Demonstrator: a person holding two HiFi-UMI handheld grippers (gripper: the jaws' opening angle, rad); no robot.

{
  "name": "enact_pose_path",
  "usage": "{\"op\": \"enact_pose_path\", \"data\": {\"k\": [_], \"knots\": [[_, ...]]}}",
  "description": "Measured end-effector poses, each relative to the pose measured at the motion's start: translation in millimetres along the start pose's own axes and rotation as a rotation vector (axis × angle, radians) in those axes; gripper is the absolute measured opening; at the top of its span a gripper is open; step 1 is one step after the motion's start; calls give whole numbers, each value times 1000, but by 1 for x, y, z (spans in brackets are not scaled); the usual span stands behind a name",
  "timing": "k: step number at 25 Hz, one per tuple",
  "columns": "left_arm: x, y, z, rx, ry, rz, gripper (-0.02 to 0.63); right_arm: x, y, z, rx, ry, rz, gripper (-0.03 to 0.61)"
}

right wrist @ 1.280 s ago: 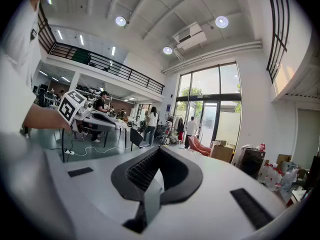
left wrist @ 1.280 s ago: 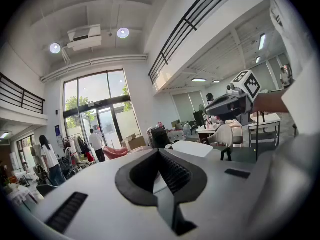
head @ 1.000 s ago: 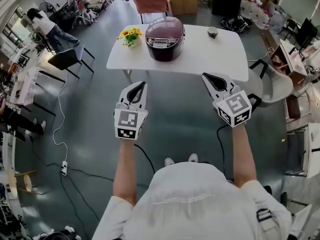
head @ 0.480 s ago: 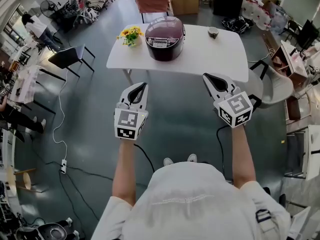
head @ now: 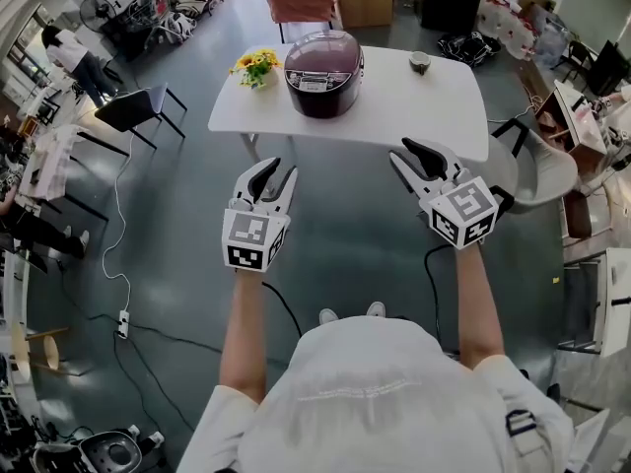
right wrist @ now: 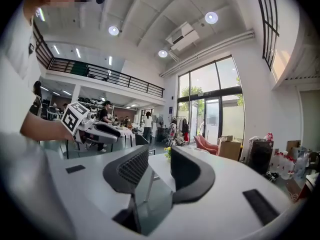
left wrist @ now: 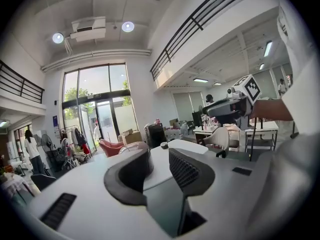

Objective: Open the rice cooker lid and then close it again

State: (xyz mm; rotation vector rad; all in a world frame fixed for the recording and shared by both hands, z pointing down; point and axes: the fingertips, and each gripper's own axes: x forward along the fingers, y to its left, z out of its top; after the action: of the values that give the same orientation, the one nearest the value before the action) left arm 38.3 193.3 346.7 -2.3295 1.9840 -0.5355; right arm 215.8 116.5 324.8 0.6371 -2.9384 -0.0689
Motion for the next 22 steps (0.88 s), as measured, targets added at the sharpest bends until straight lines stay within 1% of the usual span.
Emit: {"op": "enact_pose_path", "data": {"k": [1,3,5,10,14,17,20,22], "knots": [[1,-1,0,-3,-2,-2,155,1,1,0,2,-4,11,172],[2,-3,2,-6,-14,-1,169,1,4,0,8,-7,34,223],[2,-5,5,-1,-29,3,178,0,6,-2,14,-9,46,249],[4,-12,4,21,-19,9,181,-4,3,-6,16,6,36,241],[12,-18,-1,-2,-8,11,181,-7,-7,-14,33,19,37,241],[16,-20,-4,-22,5,28,178,-12,-16,-17,41,15,33,244],[17,-20,-4,-32,14,53,175,-13,-21,-21,32,14,59,245],[18,-22,-3,-44,16,69,175,-17,-25,-20,28,-14,71,244]]}}
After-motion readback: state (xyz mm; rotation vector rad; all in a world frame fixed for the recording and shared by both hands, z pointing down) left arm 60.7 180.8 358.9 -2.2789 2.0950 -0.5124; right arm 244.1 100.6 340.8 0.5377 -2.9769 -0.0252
